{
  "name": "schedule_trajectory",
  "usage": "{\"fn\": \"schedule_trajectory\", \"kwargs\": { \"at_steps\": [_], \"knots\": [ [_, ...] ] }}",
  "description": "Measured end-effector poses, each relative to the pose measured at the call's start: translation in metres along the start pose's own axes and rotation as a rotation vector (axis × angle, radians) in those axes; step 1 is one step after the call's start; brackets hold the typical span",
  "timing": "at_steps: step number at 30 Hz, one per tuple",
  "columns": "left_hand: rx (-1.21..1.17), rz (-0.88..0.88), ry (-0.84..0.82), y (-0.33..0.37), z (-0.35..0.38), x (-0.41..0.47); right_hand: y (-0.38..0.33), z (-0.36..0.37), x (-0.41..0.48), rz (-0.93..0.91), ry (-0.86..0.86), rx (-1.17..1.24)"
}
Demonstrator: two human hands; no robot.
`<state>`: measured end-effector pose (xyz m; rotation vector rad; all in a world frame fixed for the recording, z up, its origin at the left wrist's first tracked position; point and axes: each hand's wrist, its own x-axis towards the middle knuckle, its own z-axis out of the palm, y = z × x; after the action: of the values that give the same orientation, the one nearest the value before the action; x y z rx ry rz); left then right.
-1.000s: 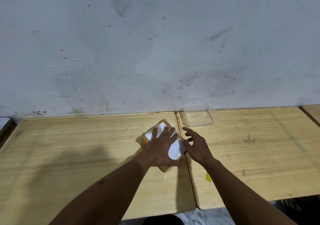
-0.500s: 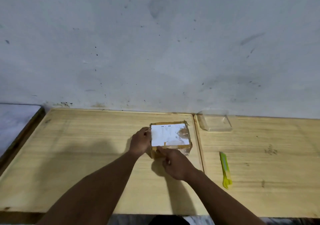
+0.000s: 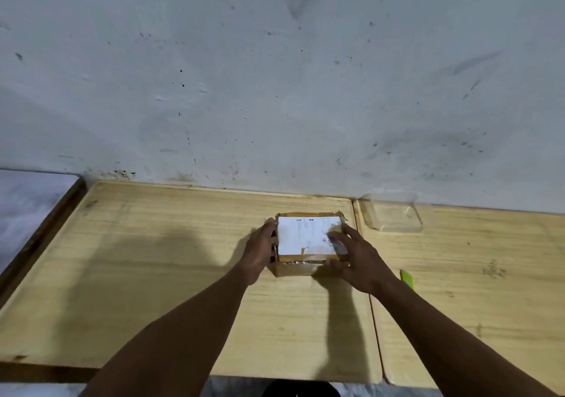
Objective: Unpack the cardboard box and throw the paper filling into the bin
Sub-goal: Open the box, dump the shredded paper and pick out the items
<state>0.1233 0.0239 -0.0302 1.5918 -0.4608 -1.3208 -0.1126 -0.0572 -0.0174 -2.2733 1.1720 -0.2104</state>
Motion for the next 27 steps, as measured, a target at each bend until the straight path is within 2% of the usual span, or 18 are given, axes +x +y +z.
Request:
{"fn": "schedule_trajectory", "kwargs": {
  "at_steps": [8, 13, 16, 22, 24, 27],
  "knots": [
    [-0.060, 0.009, 0.001, -0.004, 0.001, -0.002, -0.006, -0.003, -0.003, -0.036, -0.013, -0.095],
    [0.093, 0.127, 0.004, -0.012, 0.002, 0.003, -0.009, -0.012, 0.002, -0.098, 0.116, -0.081],
    [0.140, 0.186, 0.020, -0.021, 0.003, 0.008, -0.012, -0.022, 0.005, -0.057, 0.216, -0.097],
    [0.162, 0.244, 0.102, -0.008, 0.001, 0.012, -0.021, -0.041, 0.032, 0.054, 0.380, 0.335],
    [0.186, 0.319, 0.112, 0.001, 0.003, 0.012, -0.019, -0.037, 0.042, 0.069, 0.453, 0.392],
    [0.205, 0.341, 0.078, 0.001, 0.007, 0.016, -0.009, -0.024, 0.051, 0.073, 0.487, 0.337]
  ]
}}
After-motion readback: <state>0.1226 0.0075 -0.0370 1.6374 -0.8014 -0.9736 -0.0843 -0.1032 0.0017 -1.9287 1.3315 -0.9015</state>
